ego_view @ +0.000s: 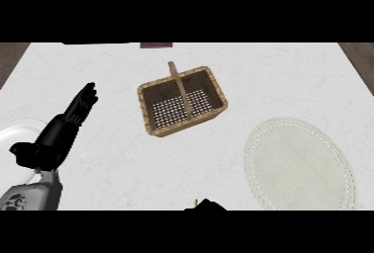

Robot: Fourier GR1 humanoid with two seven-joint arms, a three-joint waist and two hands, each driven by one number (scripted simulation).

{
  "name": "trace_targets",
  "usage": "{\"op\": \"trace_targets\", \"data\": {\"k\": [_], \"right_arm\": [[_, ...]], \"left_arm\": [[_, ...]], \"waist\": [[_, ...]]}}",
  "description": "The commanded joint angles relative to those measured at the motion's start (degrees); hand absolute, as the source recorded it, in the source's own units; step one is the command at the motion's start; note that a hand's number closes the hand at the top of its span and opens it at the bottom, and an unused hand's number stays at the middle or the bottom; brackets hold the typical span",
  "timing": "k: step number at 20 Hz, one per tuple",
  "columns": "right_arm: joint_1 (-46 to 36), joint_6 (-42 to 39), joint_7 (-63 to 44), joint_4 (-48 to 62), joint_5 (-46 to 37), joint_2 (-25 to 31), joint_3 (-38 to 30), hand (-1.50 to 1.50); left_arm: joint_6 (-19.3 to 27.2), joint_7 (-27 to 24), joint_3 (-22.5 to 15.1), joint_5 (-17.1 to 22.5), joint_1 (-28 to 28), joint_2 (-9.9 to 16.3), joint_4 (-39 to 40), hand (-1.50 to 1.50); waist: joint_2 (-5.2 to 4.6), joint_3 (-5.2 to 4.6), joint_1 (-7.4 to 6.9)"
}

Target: Pick the pear from the placemat and place it in the basket

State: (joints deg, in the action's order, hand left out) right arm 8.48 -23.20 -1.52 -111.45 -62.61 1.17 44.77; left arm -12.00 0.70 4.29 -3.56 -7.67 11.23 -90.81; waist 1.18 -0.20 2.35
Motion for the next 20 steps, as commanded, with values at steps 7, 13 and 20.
{"op": "trace_targets", "data": {"k": [7,13,20], "right_arm": [[2.6,14.3,-9.7,-14.5,15.9,-1.1,9.9,1.5],[-1.5,18.3,-15.8,-15.5,16.1,-1.0,7.3,1.5],[-8.4,22.9,-23.2,-14.0,11.9,-0.9,7.4,1.5]], "left_arm": [[0.8,0.8,0.5,0.1,-1.4,-0.4,0.4,0.0],[-0.5,0.2,1.0,0.7,0.8,0.7,-0.7,0.0],[-0.3,0.9,0.3,0.0,-1.3,0.5,0.3,0.0]], "waist": [[-0.06,0.06,0.73],[0.41,-0.12,0.2],[-0.09,-0.21,0.05]]}}
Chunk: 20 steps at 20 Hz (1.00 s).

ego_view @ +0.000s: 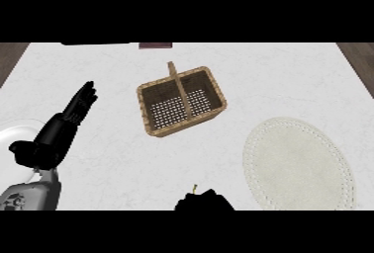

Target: Pick the pear from the placemat and place it in the basket

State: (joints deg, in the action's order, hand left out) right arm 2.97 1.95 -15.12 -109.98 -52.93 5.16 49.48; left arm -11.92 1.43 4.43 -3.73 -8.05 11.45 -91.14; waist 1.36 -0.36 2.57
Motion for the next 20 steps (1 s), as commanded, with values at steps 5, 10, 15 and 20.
{"op": "trace_targets", "data": {"k": [5,10,15,20], "right_arm": [[-7.9,2.5,-14.9,-13.0,0.6,-4.8,1.9,1.5],[-15.0,4.4,-24.3,-15.2,0.5,-4.8,-1.5,1.5],[-29.2,6.7,-38.0,-16.1,3.1,-5.1,-9.9,1.5],[-49.0,3.1,-49.3,-9.4,7.6,-5.1,-21.3,1.5]], "left_arm": [[-0.8,-0.3,-0.7,0.3,-0.6,-0.1,-0.1,0.0],[-1.1,0.1,-0.9,0.6,-1.2,-0.2,-0.7,0.0],[-0.7,-0.5,-2.6,-0.6,-1.5,-1.4,-0.4,0.0],[-2.2,0.0,-1.3,0.8,-3.7,-0.2,1.1,0.0]], "waist": [[-0.55,-0.07,-1.72],[-0.7,-0.04,-2.84],[-1.18,-0.07,-4.46],[-1.34,0.03,-4.67]]}}
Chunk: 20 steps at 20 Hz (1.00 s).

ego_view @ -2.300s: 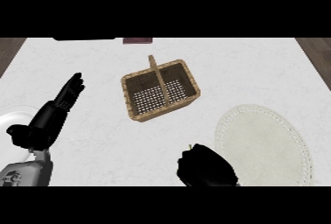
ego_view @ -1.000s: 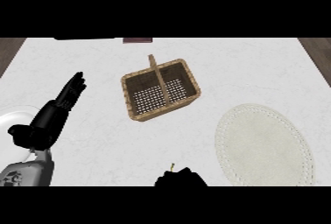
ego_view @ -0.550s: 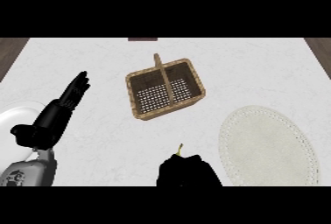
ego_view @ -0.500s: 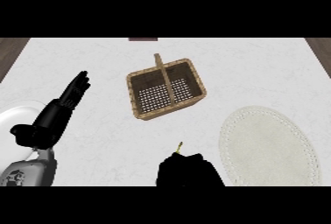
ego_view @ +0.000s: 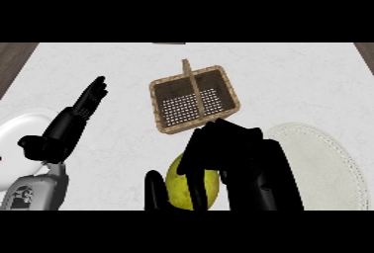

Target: Pick the pear from the placemat and place it in the basket

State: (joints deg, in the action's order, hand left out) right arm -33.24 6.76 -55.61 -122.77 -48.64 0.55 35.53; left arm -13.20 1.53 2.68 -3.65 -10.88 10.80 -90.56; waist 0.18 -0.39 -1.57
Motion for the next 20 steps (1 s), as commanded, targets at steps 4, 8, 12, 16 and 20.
{"op": "trace_targets", "data": {"k": [4,8,12,16,20], "right_arm": [[-24.7,-3.8,-12.4,13.6,10.1,-0.5,-14.5,1.5],[-29.9,-4.0,-4.5,25.7,13.4,-0.5,-20.6,1.5],[-29.4,-3.7,3.8,32.5,14.5,0.0,-25.5,1.5],[-23.8,0.0,13.7,34.2,12.2,1.6,-24.9,1.5],[-22.4,2.6,20.1,37.8,11.3,2.6,-25.7,1.5]], "left_arm": [[-0.7,-0.9,0.7,0.3,1.1,0.7,-0.3,0.0],[-0.2,-1.8,0.2,-0.5,2.8,0.1,-1.4,0.0],[1.2,-0.9,-2.4,-1.9,4.6,-2.6,-3.2,0.0],[0.4,0.4,-0.1,-0.4,2.6,-1.3,-2.5,0.0],[0.6,0.1,0.7,-0.1,3.0,-1.2,-3.0,0.0]], "waist": [[-0.1,0.24,-0.06],[-0.23,0.32,0.32],[-0.23,0.37,0.75],[-0.24,0.39,1.1],[-0.24,0.39,1.1]]}}
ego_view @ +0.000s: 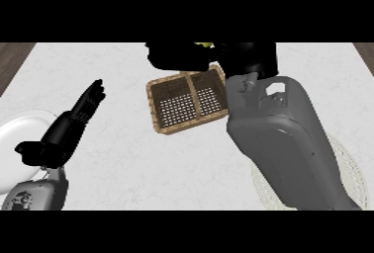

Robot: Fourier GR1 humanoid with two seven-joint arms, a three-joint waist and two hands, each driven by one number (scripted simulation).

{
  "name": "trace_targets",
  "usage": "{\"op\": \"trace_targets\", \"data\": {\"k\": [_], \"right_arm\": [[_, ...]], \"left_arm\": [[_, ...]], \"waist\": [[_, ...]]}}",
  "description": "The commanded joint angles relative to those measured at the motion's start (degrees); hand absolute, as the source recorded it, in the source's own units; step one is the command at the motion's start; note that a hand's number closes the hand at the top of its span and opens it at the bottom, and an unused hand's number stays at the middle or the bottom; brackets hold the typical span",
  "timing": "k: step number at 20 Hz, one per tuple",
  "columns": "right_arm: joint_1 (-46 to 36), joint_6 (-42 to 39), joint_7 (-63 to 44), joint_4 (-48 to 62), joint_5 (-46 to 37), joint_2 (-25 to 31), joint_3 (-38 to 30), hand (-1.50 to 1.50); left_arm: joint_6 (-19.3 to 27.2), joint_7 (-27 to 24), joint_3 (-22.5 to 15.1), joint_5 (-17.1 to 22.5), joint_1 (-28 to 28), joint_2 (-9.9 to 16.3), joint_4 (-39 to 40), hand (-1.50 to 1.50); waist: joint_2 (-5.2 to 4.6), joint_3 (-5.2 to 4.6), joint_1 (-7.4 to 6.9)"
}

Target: Pick the pear from the placemat and place it in the basket

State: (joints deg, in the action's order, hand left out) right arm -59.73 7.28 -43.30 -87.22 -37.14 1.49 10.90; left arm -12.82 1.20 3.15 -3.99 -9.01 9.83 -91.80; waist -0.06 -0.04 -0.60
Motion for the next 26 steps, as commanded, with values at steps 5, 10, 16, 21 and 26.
{"op": "trace_targets", "data": {"k": [5,10,16,21,26], "right_arm": [[-1.4,12.2,8.2,9.2,0.8,-1.5,-5.4,-1.5],[-2.7,10.4,14.0,15.3,0.0,-1.0,-6.1,-1.5],[-8.8,9.6,14.9,16.7,4.1,-1.3,-10.5,-1.5],[-9.5,9.4,11.1,12.2,9.9,-0.3,-16.2,-1.5],[-9.7,6.0,7.0,11.4,17.3,4.2,-23.2,-1.5]], "left_arm": [[-0.6,2.3,0.0,0.3,-2.0,0.1,-0.3,0.0],[-0.4,0.4,0.6,-0.3,-2.9,-0.2,2.6,0.0],[0.0,0.9,-0.3,-1.2,-0.6,-0.6,-1.5,0.0],[0.0,0.4,1.4,-0.8,-3.5,0.1,2.9,0.0],[1.2,-0.5,-1.0,-3.1,-0.5,-1.6,0.7,0.0]], "waist": [[-0.07,0.03,-0.12],[-0.05,0.02,0.21],[0.0,0.02,-0.16],[0.07,0.02,0.45],[0.11,0.04,0.51]]}}
